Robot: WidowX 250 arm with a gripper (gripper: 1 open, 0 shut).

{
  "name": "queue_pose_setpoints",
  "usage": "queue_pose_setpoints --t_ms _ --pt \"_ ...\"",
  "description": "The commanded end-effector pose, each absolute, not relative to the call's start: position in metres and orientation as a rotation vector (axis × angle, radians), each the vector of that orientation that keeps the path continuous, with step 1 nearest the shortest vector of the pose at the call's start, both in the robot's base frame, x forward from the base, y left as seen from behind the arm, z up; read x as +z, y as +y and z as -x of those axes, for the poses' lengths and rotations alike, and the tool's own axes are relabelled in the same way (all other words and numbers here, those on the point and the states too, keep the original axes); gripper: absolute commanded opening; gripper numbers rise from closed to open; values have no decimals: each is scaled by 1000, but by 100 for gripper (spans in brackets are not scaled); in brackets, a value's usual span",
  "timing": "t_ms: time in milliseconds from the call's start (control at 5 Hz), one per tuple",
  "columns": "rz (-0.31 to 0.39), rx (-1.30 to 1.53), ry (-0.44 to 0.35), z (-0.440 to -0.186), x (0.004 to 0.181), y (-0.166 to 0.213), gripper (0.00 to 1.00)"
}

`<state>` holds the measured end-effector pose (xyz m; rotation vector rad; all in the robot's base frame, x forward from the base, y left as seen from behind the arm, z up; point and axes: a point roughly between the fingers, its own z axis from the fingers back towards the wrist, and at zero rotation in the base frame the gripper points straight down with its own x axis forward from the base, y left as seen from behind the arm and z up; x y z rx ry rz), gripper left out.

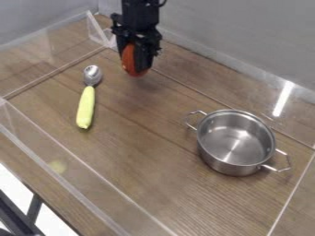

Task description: Remove the green spoon from inside the silver pot and place it on the table

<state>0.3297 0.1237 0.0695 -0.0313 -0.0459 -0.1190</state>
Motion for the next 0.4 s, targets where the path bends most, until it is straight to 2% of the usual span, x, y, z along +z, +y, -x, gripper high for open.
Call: queue_pose_setpoints --t_ms 0,200 --pt "12 -173 -89 -339 84 118 0" --pt "18 -214 -75 -335 76 126 0"
